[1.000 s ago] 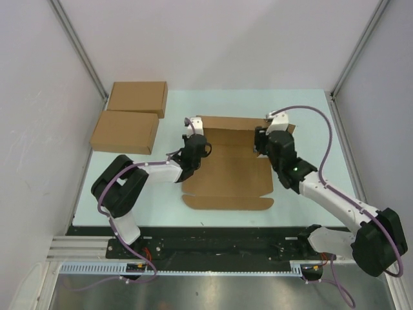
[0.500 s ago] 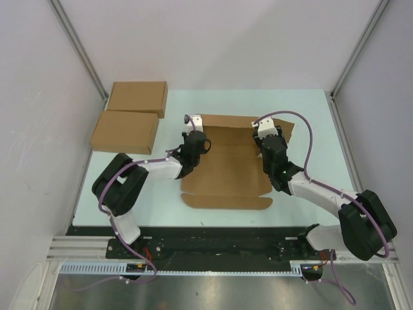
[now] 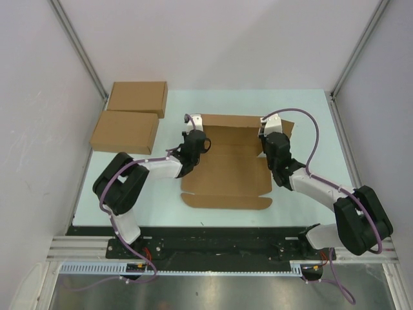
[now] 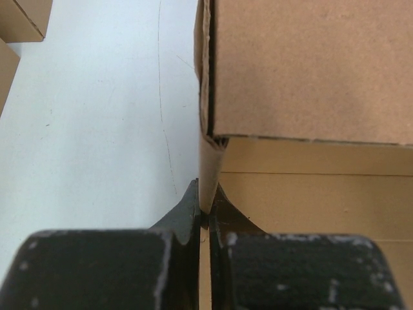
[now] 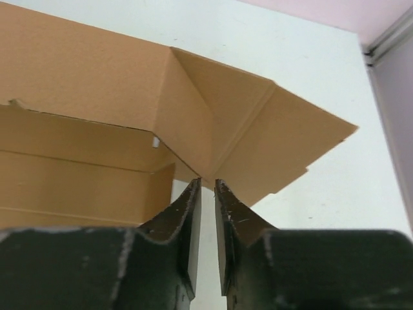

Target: Fold the paper box

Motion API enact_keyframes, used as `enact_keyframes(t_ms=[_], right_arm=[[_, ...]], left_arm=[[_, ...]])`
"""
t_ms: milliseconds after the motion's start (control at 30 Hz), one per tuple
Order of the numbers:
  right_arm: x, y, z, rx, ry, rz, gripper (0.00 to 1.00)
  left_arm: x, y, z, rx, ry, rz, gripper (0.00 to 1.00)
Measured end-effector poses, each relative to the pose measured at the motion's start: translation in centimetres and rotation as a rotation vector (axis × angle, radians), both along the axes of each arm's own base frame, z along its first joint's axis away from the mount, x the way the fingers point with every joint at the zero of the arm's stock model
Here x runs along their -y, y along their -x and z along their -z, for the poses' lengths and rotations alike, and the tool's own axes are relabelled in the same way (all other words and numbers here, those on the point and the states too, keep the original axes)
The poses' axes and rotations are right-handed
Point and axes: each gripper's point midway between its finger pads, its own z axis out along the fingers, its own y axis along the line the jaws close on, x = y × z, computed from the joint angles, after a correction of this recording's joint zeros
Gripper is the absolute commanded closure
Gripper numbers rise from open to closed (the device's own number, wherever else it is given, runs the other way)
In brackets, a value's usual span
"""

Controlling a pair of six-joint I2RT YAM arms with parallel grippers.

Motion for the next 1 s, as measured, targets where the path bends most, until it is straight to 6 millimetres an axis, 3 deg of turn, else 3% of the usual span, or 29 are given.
enact_keyframes(t_ms=[167, 433, 600, 633, 667, 767, 1000], right_arm=[[-0.7, -0.1, 0.5, -0.018, -0.110, -0.018, 0.90], [0.1, -0.9, 0.8, -0.035, -0.302, 0.003, 0.99], [0.0, -1.0, 0.7, -0.044, -0.384, -0.007, 1.00], [0.0, -1.0, 0.7, -0.044, -0.391, -0.010, 0.95], [-0.2, -1.0, 0.7, -0.045, -0.395, -0.016, 0.81], [-0.5, -0.8, 0.3, -0.041, -0.387, -0.030, 0.66], [-1.7, 0.2, -1.3, -0.009, -0.292, -0.096, 0.63]], left_arm=[[0.0, 0.0, 0.0, 0.000, 0.000, 0.000, 1.00], [0.0, 0.1, 0.1, -0.005, -0.001, -0.001, 1.00], [0.0, 0.1, 0.1, -0.006, 0.001, -0.002, 1.00], [0.0, 0.1, 0.1, -0.006, 0.001, -0.002, 1.00], [0.0, 0.1, 0.1, -0.006, 0.001, -0.002, 1.00], [0.0, 0.1, 0.1, -0.006, 0.001, -0.002, 1.00], [0.2, -0.3, 0.0, -0.010, -0.003, -0.001, 1.00]])
